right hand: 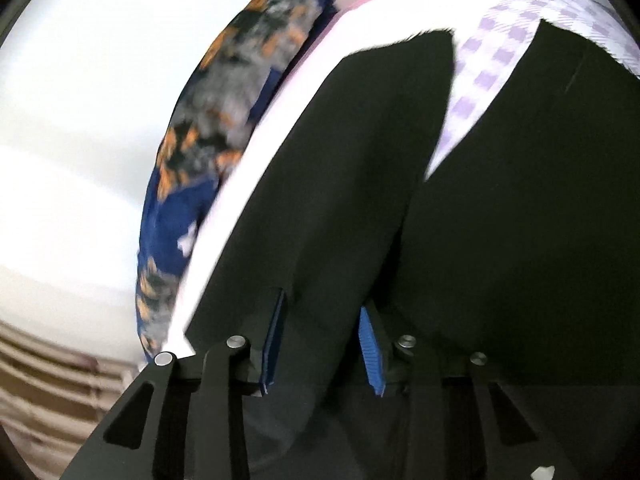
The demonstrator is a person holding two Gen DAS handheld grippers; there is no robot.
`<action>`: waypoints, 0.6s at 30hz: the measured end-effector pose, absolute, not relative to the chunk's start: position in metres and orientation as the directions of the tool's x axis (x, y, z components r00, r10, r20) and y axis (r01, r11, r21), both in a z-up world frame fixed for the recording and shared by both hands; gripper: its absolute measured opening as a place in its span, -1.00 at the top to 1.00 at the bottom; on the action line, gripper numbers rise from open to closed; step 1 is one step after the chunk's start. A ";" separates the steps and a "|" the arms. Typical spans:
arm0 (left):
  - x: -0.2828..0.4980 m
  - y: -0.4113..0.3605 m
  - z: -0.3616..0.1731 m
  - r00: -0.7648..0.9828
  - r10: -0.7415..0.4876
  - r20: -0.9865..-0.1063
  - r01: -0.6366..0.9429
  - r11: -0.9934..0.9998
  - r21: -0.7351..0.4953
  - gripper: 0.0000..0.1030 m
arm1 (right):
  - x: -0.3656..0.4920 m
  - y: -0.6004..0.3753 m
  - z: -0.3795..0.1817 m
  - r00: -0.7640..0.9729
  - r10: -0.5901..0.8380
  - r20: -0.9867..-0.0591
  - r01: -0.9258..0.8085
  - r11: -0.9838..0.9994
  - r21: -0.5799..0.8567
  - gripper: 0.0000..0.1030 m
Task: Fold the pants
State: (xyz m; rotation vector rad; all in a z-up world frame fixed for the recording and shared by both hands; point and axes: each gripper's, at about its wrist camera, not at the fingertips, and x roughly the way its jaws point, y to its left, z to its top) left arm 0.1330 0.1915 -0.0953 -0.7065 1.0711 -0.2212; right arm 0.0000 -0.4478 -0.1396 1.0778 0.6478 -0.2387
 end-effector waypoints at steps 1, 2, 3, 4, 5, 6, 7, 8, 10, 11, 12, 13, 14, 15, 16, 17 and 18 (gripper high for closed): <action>0.134 0.192 -0.097 0.477 -0.490 -0.730 -0.169 0.763 -0.623 0.70 | 0.002 -0.454 -0.140 0.792 0.114 -0.600 0.494 0.457 0.739 0.43; 0.135 0.192 -0.098 0.474 -0.488 -0.733 -0.173 0.765 -0.620 0.70 | 0.001 -0.458 -0.141 0.793 0.108 -0.599 0.499 0.449 0.741 0.57; 0.136 0.192 -0.099 0.471 -0.485 -0.736 -0.174 0.767 -0.617 0.70 | 0.001 -0.461 -0.142 0.799 0.106 -0.591 0.496 0.438 0.749 0.67; 0.137 0.191 -0.100 0.468 -0.482 -0.741 -0.172 0.773 -0.611 0.70 | 0.002 -0.464 -0.142 0.803 0.113 -0.586 0.492 0.429 0.757 0.81; 0.139 0.191 -0.101 0.463 -0.473 -0.750 -0.167 0.784 -0.597 0.70 | 0.004 -0.466 -0.141 0.795 0.106 -0.597 0.504 0.431 0.748 0.85; 0.141 0.190 -0.102 0.460 -0.467 -0.755 -0.166 0.790 -0.590 0.70 | 0.004 -0.468 -0.139 0.786 0.093 -0.611 0.519 0.438 0.734 0.86; 0.142 0.189 -0.102 0.456 -0.465 -0.759 -0.163 0.795 -0.585 0.70 | 0.006 -0.467 -0.136 0.778 0.083 -0.622 0.527 0.452 0.719 0.88; 0.144 0.189 -0.102 0.455 -0.463 -0.761 -0.157 0.799 -0.580 0.70 | 0.006 -0.466 -0.132 0.771 0.069 -0.633 0.535 0.469 0.703 0.89; 0.147 0.187 -0.099 0.453 -0.458 -0.765 -0.136 0.812 -0.567 0.70 | 0.001 -0.461 -0.120 0.759 0.027 -0.651 0.550 0.509 0.663 0.90; 0.148 0.187 -0.097 0.453 -0.459 -0.765 -0.126 0.816 -0.564 0.70 | -0.004 -0.459 -0.114 0.755 0.006 -0.655 0.553 0.530 0.643 0.91; 0.151 0.187 -0.094 0.451 -0.463 -0.763 -0.107 0.820 -0.562 0.70 | -0.007 -0.455 -0.106 0.750 -0.016 -0.661 0.558 0.551 0.620 0.91; 0.154 0.186 -0.090 0.451 -0.468 -0.761 -0.079 0.828 -0.556 0.70 | -0.014 -0.450 -0.096 0.750 -0.045 -0.660 0.559 0.577 0.596 0.91; 0.156 0.186 -0.086 0.449 -0.472 -0.759 -0.055 0.833 -0.551 0.70 | -0.022 -0.449 -0.089 0.750 -0.065 -0.658 0.560 0.592 0.580 0.91; 0.158 0.186 -0.084 0.445 -0.477 -0.758 -0.032 0.837 -0.546 0.70 | -0.032 -0.446 -0.083 0.751 -0.084 -0.655 0.561 0.605 0.565 0.91; 0.159 0.186 -0.080 0.443 -0.480 -0.757 -0.003 0.844 -0.537 0.70 | -0.040 -0.442 -0.076 0.752 -0.101 -0.651 0.562 0.615 0.553 0.91; 0.161 0.186 -0.078 0.437 -0.482 -0.759 0.024 0.850 -0.527 0.70 | -0.049 -0.438 -0.069 0.756 -0.115 -0.645 0.561 0.621 0.547 0.91; 0.161 0.186 -0.078 0.430 -0.485 -0.761 0.041 0.853 -0.520 0.70 | -0.057 -0.435 -0.065 0.757 -0.127 -0.641 0.564 0.624 0.541 0.91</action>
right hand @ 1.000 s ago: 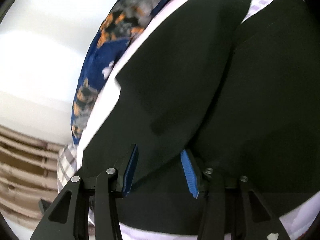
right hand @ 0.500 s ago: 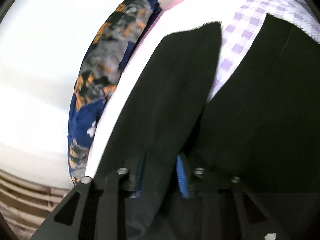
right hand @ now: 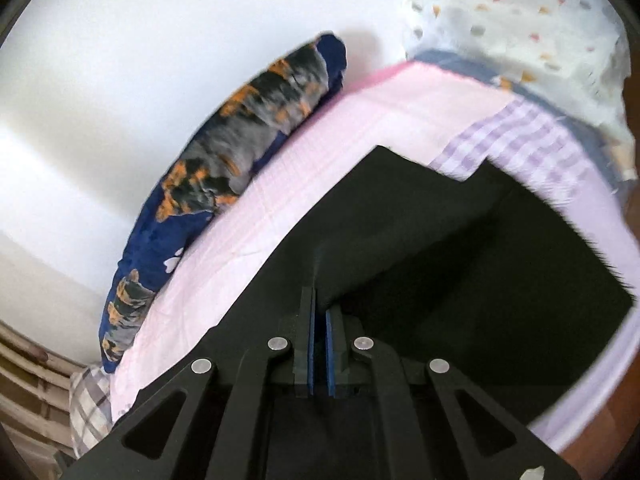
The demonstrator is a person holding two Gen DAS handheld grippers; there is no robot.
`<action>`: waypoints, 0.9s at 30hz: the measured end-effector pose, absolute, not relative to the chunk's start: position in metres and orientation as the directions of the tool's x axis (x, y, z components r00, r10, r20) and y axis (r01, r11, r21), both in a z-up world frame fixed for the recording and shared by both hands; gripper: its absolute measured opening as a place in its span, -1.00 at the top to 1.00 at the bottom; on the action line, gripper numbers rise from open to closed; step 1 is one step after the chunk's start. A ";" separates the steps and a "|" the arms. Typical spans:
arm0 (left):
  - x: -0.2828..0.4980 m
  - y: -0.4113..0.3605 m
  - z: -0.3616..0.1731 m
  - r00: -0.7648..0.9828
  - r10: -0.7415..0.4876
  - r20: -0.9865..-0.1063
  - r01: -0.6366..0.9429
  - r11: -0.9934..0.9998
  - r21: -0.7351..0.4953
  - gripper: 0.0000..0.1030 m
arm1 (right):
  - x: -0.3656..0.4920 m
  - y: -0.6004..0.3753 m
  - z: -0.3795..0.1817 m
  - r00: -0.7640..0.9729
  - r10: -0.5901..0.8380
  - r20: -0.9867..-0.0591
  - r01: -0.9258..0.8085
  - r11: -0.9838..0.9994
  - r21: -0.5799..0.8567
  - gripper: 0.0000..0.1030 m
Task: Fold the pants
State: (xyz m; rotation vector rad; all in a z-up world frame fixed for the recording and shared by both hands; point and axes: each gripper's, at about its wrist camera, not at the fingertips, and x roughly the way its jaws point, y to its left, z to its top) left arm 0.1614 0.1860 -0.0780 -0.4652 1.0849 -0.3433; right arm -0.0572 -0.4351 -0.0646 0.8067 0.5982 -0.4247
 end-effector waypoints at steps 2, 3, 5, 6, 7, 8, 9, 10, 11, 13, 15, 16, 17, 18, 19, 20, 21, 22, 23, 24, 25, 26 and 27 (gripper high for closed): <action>0.162 0.188 -0.080 0.406 -0.494 -0.769 0.066 0.855 -0.515 0.70 | -0.074 -0.428 -0.057 0.758 -0.149 -0.635 0.569 0.625 0.534 0.92; 0.161 0.188 -0.082 0.395 -0.499 -0.771 0.074 0.854 -0.515 0.70 | -0.082 -0.425 -0.055 0.757 -0.160 -0.634 0.575 0.625 0.528 0.92; 0.158 0.189 -0.090 0.368 -0.498 -0.785 0.093 0.860 -0.502 0.70 | -0.096 -0.420 -0.056 0.750 -0.169 -0.639 0.589 0.611 0.530 0.92; 0.156 0.189 -0.094 0.354 -0.498 -0.792 0.100 0.862 -0.497 0.70 | -0.102 -0.419 -0.058 0.745 -0.172 -0.644 0.596 0.605 0.528 0.92; 0.153 0.188 -0.101 0.331 -0.499 -0.801 0.104 0.863 -0.495 0.70 | -0.104 -0.418 -0.060 0.738 -0.180 -0.651 0.605 0.604 0.519 0.93; 0.151 0.188 -0.107 0.311 -0.499 -0.809 0.107 0.864 -0.491 0.70 | -0.108 -0.417 -0.064 0.725 -0.187 -0.663 0.620 0.597 0.509 0.93; 0.149 0.189 -0.111 0.301 -0.495 -0.815 0.106 0.867 -0.487 0.70 | -0.110 -0.417 -0.068 0.717 -0.186 -0.672 0.630 0.587 0.509 0.93; 0.146 0.190 -0.115 0.290 -0.493 -0.820 0.106 0.868 -0.485 0.70 | -0.112 -0.416 -0.071 0.710 -0.181 -0.680 0.638 0.575 0.512 0.93; 0.144 0.191 -0.119 0.282 -0.498 -0.820 0.108 0.866 -0.489 0.70 | -0.114 -0.416 -0.074 0.705 -0.182 -0.685 0.643 0.571 0.510 0.94; 0.141 0.194 -0.121 0.277 -0.504 -0.818 0.113 0.863 -0.493 0.70 | -0.120 -0.414 -0.076 0.698 -0.186 -0.692 0.651 0.568 0.503 0.94; 0.139 0.196 -0.122 0.269 -0.513 -0.815 0.125 0.858 -0.498 0.69 | -0.126 -0.413 -0.077 0.694 -0.190 -0.694 0.656 0.563 0.503 0.94; 0.138 0.197 -0.123 0.266 -0.513 -0.816 0.136 0.858 -0.495 0.69 | -0.128 -0.412 -0.079 0.693 -0.189 -0.696 0.657 0.562 0.502 0.94; 0.138 0.197 -0.126 0.262 -0.511 -0.819 0.151 0.860 -0.488 0.67 | -0.129 -0.412 -0.082 0.687 -0.188 -0.702 0.661 0.565 0.495 0.94; 0.140 0.198 -0.131 0.257 -0.509 -0.821 0.154 0.861 -0.485 0.63 | -0.128 -0.411 -0.087 0.672 -0.190 -0.716 0.671 0.565 0.480 0.94; 0.141 0.200 -0.134 0.253 -0.510 -0.822 0.143 0.860 -0.490 0.62 | -0.128 -0.411 -0.093 0.659 -0.187 -0.729 0.681 0.561 0.471 0.94; 0.142 0.204 -0.137 0.248 -0.524 -0.815 0.127 0.852 -0.509 0.60 | -0.127 -0.412 -0.102 0.650 -0.176 -0.739 0.687 0.551 0.473 0.94; 0.142 0.208 -0.139 0.249 -0.543 -0.802 0.115 0.839 -0.532 0.60 | -0.127 -0.413 -0.106 0.645 -0.172 -0.745 0.691 0.547 0.472 0.94; 0.142 0.210 -0.139 0.248 -0.552 -0.796 0.105 0.832 -0.544 0.59 | -0.127 -0.414 -0.113 0.633 -0.169 -0.755 0.700 0.542 0.465 0.94; 0.141 0.212 -0.139 0.250 -0.560 -0.790 0.099 0.827 -0.554 0.58 | -0.128 -0.415 -0.118 0.629 -0.163 -0.760 0.702 0.540 0.465 0.94; 0.140 0.213 -0.136 0.256 -0.555 -0.792 0.102 0.830 -0.548 0.49 | -0.128 -0.416 -0.122 0.629 -0.155 -0.762 0.700 0.539 0.468 0.94; 0.139 0.213 -0.134 0.262 -0.541 -0.799 0.106 0.839 -0.534 0.44 | -0.129 -0.417 -0.125 0.632 -0.148 -0.761 0.699 0.533 0.477 0.93; 0.139 0.211 -0.130 0.268 -0.531 -0.804 0.116 0.846 -0.520 0.35 | -0.130 -0.420 -0.128 0.638 -0.133 -0.758 0.695 0.524 0.493 0.90; 0.138 0.210 -0.126 0.276 -0.513 -0.813 0.128 0.858 -0.498 0.21 | -0.131 -0.421 -0.130 0.642 -0.127 -0.756 0.692 0.519 0.501 0.89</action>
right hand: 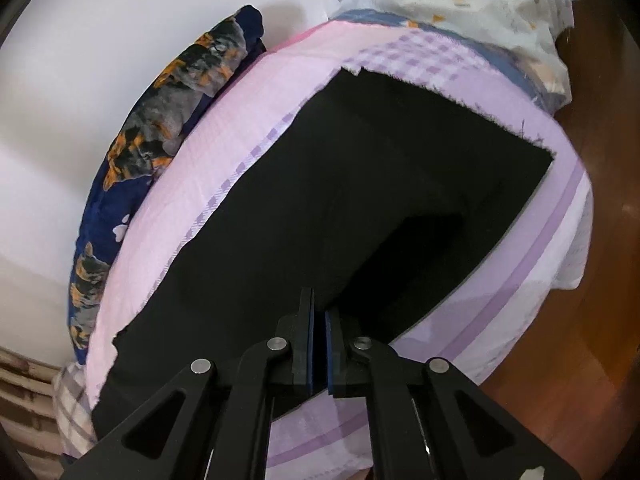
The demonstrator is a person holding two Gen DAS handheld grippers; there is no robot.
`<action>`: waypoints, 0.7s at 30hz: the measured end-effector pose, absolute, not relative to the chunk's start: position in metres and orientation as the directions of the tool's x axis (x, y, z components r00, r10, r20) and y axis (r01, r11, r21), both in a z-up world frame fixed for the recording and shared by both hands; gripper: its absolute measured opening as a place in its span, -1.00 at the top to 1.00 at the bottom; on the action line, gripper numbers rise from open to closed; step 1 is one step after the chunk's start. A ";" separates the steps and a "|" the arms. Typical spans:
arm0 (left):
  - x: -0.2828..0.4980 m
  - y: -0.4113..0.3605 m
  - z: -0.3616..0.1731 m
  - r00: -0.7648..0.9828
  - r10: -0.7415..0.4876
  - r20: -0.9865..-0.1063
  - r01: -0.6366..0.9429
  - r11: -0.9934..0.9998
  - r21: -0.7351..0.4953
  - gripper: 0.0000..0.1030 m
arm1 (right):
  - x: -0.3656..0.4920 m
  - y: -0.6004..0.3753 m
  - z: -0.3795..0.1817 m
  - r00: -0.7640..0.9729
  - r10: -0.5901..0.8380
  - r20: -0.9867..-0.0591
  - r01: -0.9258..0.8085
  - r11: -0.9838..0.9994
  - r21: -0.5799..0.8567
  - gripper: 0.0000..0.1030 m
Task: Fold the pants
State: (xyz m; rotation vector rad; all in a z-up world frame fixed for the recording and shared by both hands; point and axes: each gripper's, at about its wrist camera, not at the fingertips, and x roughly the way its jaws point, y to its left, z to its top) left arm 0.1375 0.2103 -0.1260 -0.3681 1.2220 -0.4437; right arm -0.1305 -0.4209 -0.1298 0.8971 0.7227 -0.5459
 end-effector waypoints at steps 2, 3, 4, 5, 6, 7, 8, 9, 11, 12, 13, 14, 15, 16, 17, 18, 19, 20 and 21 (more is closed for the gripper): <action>0.133 0.207 -0.115 0.296 -0.444 -0.846 0.158 0.896 -0.415 -0.02 | -0.132 -0.424 -0.132 0.653 -0.113 -0.749 0.687 0.505 0.523 0.84; 0.130 0.205 -0.108 0.319 -0.389 -0.864 0.175 0.920 -0.349 -0.05 | -0.132 -0.426 -0.133 0.657 -0.104 -0.747 0.684 0.499 0.532 0.84; 0.127 0.204 -0.104 0.343 -0.343 -0.874 0.187 0.937 -0.294 -0.05 | -0.132 -0.427 -0.134 0.659 -0.100 -0.745 0.684 0.492 0.539 0.83; 0.123 0.203 -0.097 0.370 -0.276 -0.887 0.207 0.955 -0.210 -0.05 | -0.132 -0.428 -0.134 0.668 -0.093 -0.738 0.679 0.483 0.553 0.83; 0.121 0.203 -0.093 0.392 -0.220 -0.893 0.217 0.966 -0.142 -0.05 | -0.132 -0.429 -0.135 0.676 -0.085 -0.732 0.673 0.477 0.565 0.82; 0.117 0.205 -0.086 0.431 -0.142 -0.891 0.204 0.977 -0.057 -0.05 | -0.132 -0.430 -0.135 0.680 -0.077 -0.729 0.669 0.472 0.575 0.82; 0.113 0.205 -0.079 0.459 -0.100 -0.883 0.194 0.981 -0.010 -0.05 | -0.132 -0.432 -0.136 0.686 -0.070 -0.724 0.665 0.464 0.585 0.81; 0.110 0.204 -0.072 0.483 -0.097 -0.870 0.201 0.980 0.002 -0.05 | -0.133 -0.434 -0.137 0.693 -0.067 -0.718 0.660 0.458 0.595 0.80; 0.102 0.191 -0.055 0.520 -0.136 -0.844 0.249 0.969 -0.003 -0.05 | -0.133 -0.438 -0.137 0.707 -0.057 -0.705 0.651 0.442 0.617 0.75; 0.100 0.181 -0.049 0.532 -0.151 -0.833 0.272 0.962 0.000 -0.05 | -0.134 -0.440 -0.137 0.711 -0.057 -0.700 0.650 0.433 0.625 0.74; 0.097 0.168 -0.043 0.546 -0.180 -0.818 0.308 0.951 -0.004 -0.05 | -0.134 -0.443 -0.138 0.721 -0.052 -0.691 0.643 0.423 0.638 0.72; 0.097 0.150 -0.037 0.549 -0.222 -0.806 0.355 0.935 -0.016 -0.05 | -0.135 -0.447 -0.138 0.730 -0.047 -0.682 0.636 0.414 0.651 0.68; 0.096 0.135 -0.033 0.542 -0.262 -0.798 0.398 0.917 -0.031 -0.06 | -0.136 -0.450 -0.138 0.735 -0.047 -0.676 0.633 0.405 0.660 0.67; 0.097 0.109 -0.031 0.515 -0.324 -0.793 0.468 0.882 -0.057 -0.06 | -0.137 -0.454 -0.137 0.742 -0.048 -0.668 0.628 0.396 0.670 0.65; 0.096 0.090 -0.030 0.491 -0.365 -0.791 0.516 0.853 -0.074 -0.06 | -0.137 -0.458 -0.137 0.751 -0.045 -0.659 0.621 0.388 0.681 0.63; 0.096 0.069 -0.030 0.464 -0.403 -0.789 0.562 0.823 -0.090 -0.06 | -0.138 -0.463 -0.138 0.759 -0.041 -0.650 0.614 0.380 0.692 0.63; 0.095 0.041 -0.033 0.421 -0.443 -0.792 0.617 0.779 -0.108 -0.06 | -0.139 -0.467 -0.138 0.761 -0.043 -0.647 0.614 0.372 0.697 0.63; 0.094 0.020 -0.035 0.384 -0.466 -0.797 0.655 0.746 -0.120 -0.06 | -0.139 -0.471 -0.139 0.764 -0.046 -0.644 0.613 0.365 0.701 0.63; 0.092 -0.007 -0.040 0.339 -0.489 -0.804 0.699 0.702 -0.132 -0.06 | -0.140 -0.474 -0.139 0.768 -0.047 -0.639 0.610 0.359 0.706 0.63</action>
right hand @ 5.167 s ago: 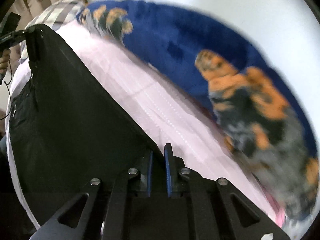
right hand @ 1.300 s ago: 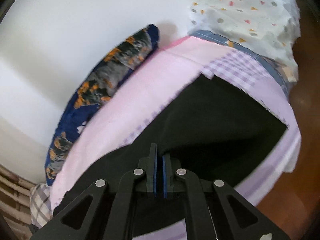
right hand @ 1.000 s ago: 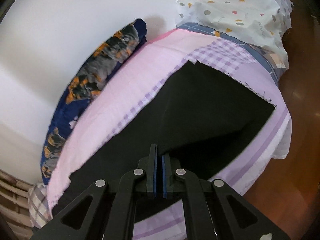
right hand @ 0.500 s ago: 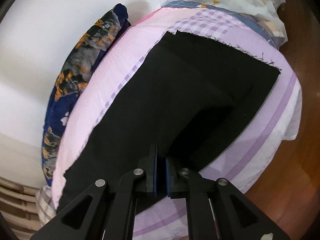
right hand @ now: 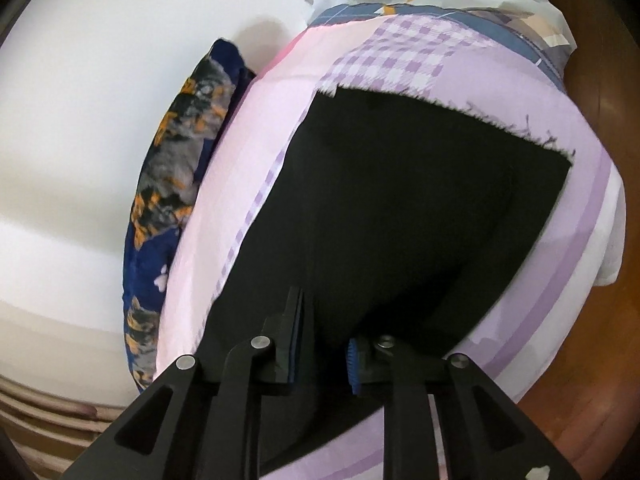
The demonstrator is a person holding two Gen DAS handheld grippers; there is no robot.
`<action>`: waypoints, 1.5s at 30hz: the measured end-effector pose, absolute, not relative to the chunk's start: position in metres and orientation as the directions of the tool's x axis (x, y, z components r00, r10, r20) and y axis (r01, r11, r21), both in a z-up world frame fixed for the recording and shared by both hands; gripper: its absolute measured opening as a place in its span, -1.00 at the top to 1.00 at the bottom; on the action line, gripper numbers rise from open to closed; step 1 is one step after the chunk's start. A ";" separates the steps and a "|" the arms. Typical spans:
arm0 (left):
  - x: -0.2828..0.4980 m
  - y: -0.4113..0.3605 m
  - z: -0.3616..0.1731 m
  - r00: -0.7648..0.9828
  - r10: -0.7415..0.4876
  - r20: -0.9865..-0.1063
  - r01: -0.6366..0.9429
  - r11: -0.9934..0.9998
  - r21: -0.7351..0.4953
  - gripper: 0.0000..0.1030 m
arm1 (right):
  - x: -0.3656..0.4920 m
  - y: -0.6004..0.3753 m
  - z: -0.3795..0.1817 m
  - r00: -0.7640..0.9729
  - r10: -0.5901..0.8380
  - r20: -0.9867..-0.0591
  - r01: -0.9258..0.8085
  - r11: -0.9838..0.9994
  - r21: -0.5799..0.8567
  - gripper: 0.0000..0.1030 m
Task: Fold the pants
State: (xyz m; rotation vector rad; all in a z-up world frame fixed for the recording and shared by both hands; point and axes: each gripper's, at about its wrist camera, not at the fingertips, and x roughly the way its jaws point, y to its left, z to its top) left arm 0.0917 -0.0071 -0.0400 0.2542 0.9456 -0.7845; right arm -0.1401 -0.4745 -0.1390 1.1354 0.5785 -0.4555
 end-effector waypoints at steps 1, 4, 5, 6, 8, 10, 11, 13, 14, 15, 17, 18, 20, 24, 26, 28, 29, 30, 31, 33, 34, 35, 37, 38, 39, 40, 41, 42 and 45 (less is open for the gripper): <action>0.090 -0.028 -0.043 0.308 -0.502 -0.808 0.728 0.672 -0.140 -0.06 | -0.142 -0.479 -0.140 0.771 -0.050 -0.635 0.608 0.352 0.712 0.63; 0.082 -0.086 -0.057 0.219 -0.526 -0.822 0.809 0.569 -0.148 -0.06 | -0.146 -0.494 -0.143 0.789 -0.039 -0.614 0.592 0.317 0.741 0.63; 0.079 -0.100 -0.060 0.200 -0.527 -0.826 0.826 0.544 -0.147 -0.06 | -0.146 -0.497 -0.144 0.794 -0.031 -0.607 0.586 0.304 0.751 0.63; 0.077 -0.113 -0.063 0.179 -0.531 -0.829 0.842 0.518 -0.150 -0.06 | -0.147 -0.500 -0.146 0.799 -0.022 -0.601 0.579 0.294 0.760 0.63; 0.069 -0.138 -0.068 0.137 -0.542 -0.829 0.863 0.477 -0.169 -0.06 | -0.149 -0.507 -0.150 0.804 -0.009 -0.595 0.574 0.276 0.771 0.63; 0.065 -0.158 -0.071 0.104 -0.546 -0.832 0.879 0.442 -0.181 -0.06 | -0.151 -0.512 -0.152 0.812 0.000 -0.583 0.563 0.261 0.784 0.62; 0.062 -0.170 -0.073 0.093 -0.548 -0.831 0.887 0.425 -0.182 -0.06 | -0.152 -0.514 -0.152 0.818 -0.001 -0.575 0.557 0.254 0.791 0.62; 0.053 -0.186 -0.076 0.072 -0.546 -0.835 0.901 0.394 -0.180 -0.06 | -0.156 -0.519 -0.148 0.830 -0.011 -0.557 0.542 0.254 0.801 0.62; 0.051 -0.195 -0.079 0.061 -0.545 -0.836 0.907 0.380 -0.181 -0.06 | -0.159 -0.521 -0.146 0.837 -0.015 -0.547 0.532 0.253 0.808 0.62; 0.050 -0.201 -0.080 0.056 -0.544 -0.837 0.910 0.373 -0.182 -0.06 | -0.161 -0.523 -0.143 0.846 -0.019 -0.533 0.519 0.256 0.815 0.62; 0.044 -0.216 -0.083 0.048 -0.546 -0.836 0.913 0.363 -0.185 -0.06 | -0.163 -0.526 -0.135 0.852 -0.031 -0.522 0.509 0.274 0.816 0.62; 0.043 -0.222 -0.084 0.045 -0.549 -0.835 0.914 0.360 -0.187 -0.06 | -0.163 -0.528 -0.131 0.854 -0.032 -0.519 0.506 0.282 0.815 0.62; 0.041 -0.236 -0.087 0.057 -0.547 -0.835 0.918 0.358 -0.172 -0.06 | -0.162 -0.531 -0.125 0.861 -0.029 -0.507 0.492 0.293 0.819 0.63; 0.040 -0.252 -0.096 0.079 -0.538 -0.839 0.921 0.361 -0.144 -0.06 | -0.160 -0.539 -0.119 0.857 -0.035 -0.514 0.499 0.304 0.812 0.63; 0.040 -0.257 -0.099 0.087 -0.536 -0.839 0.922 0.362 -0.136 -0.06 | -0.160 -0.543 -0.119 0.857 -0.032 -0.514 0.499 0.299 0.814 0.63; 0.041 -0.260 -0.103 0.095 -0.535 -0.840 0.922 0.366 -0.129 -0.04 | -0.160 -0.547 -0.120 0.849 -0.030 -0.528 0.512 0.302 0.804 0.63; 0.041 -0.261 -0.104 0.095 -0.535 -0.839 0.921 0.368 -0.131 0.05 | -0.160 -0.549 -0.121 0.844 -0.031 -0.536 0.519 0.302 0.800 0.63; 0.042 -0.261 -0.104 0.090 -0.540 -0.837 0.920 0.367 -0.138 0.25 | -0.161 -0.551 -0.122 0.841 -0.033 -0.539 0.523 0.301 0.797 0.63; 0.043 -0.262 -0.104 0.081 -0.546 -0.834 0.920 0.364 -0.149 0.35 | -0.162 -0.553 -0.124 0.838 -0.037 -0.544 0.529 0.298 0.795 0.63; 0.045 -0.263 -0.105 0.066 -0.544 -0.836 0.918 0.361 -0.162 0.57 | -0.167 -0.559 -0.127 0.832 -0.050 -0.552 0.541 0.287 0.790 0.63; 0.045 -0.264 -0.106 0.060 -0.546 -0.836 0.919 0.357 -0.167 0.63 | -0.168 -0.561 -0.127 0.833 -0.053 -0.551 0.542 0.286 0.790 0.63; 0.045 -0.265 -0.107 0.057 -0.548 -0.835 0.920 0.354 -0.170 0.73 | -0.169 -0.563 -0.128 0.828 -0.060 -0.558 0.550 0.286 0.785 0.63; 0.044 -0.267 -0.108 0.052 -0.548 -0.835 0.923 0.345 -0.168 0.79 | -0.172 -0.567 -0.129 0.817 -0.066 -0.573 0.566 0.284 0.774 0.63; 0.043 -0.267 -0.108 0.056 -0.546 -0.836 0.925 0.343 -0.163 0.83 | -0.172 -0.569 -0.131 0.816 -0.063 -0.575 0.566 0.286 0.773 0.63; 0.042 -0.268 -0.109 0.060 -0.545 -0.836 0.927 0.340 -0.156 0.86 | -0.173 -0.570 -0.132 0.807 -0.066 -0.586 0.578 0.287 0.764 0.63; 0.041 -0.268 -0.109 0.059 -0.544 -0.837 0.928 0.340 -0.155 0.86 | -0.174 -0.571 -0.132 0.799 -0.074 -0.596 0.590 0.288 0.755 0.64; 0.042 -0.269 -0.110 0.058 -0.543 -0.838 0.927 0.340 -0.156 0.87 | -0.174 -0.571 -0.131 0.804 -0.074 -0.590 0.583 0.296 0.757 0.78; 0.043 -0.270 -0.110 0.056 -0.543 -0.838 0.926 0.341 -0.160 0.89 | -0.174 -0.571 -0.130 0.804 -0.074 -0.591 0.581 0.314 0.751 0.89; 0.046 -0.270 -0.108 0.050 -0.548 -0.835 0.923 0.344 -0.171 0.91 | -0.172 -0.567 -0.121 0.783 -0.108 -0.613 0.606 0.357 0.711 0.91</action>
